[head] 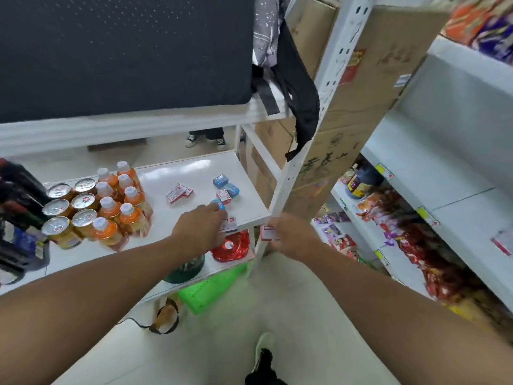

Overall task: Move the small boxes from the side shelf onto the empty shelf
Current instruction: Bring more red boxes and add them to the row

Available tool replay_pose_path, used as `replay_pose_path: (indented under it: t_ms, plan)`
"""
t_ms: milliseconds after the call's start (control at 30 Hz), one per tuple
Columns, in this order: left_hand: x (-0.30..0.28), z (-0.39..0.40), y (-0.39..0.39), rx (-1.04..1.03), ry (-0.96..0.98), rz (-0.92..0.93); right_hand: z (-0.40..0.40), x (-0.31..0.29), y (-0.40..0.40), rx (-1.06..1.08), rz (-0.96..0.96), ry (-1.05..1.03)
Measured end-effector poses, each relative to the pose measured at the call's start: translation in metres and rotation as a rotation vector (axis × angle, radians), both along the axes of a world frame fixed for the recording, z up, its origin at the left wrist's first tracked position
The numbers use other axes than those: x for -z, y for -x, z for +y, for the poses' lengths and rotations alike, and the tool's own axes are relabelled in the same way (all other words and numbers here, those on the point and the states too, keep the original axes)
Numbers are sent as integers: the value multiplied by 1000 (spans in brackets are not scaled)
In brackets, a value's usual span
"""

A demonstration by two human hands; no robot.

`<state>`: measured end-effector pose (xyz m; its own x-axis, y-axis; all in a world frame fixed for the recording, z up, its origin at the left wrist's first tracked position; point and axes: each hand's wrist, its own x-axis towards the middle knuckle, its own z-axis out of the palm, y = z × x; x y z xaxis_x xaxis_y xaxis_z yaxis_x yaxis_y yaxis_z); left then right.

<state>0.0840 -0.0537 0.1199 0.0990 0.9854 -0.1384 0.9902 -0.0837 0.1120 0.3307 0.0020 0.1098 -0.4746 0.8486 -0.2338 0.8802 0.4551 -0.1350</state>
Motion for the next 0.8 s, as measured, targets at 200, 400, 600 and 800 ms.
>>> replay_pose_path:
  t_ms: [200, 400, 600, 800]
  plan:
    - [-17, -3, -60, 137, -21, -42, -32, -16, -70, 158, 10, -26]
    - [-25, 4, -122, 307, -61, -13, -58, -28, -144, 268, -1, -47]
    - [-37, 17, -202, 375, -55, -2, -73, -41, -239, 412, -20, -65]
    - [-50, 36, -313, 505, -66, 40, -94, -45, -350, 552, -46, -95]
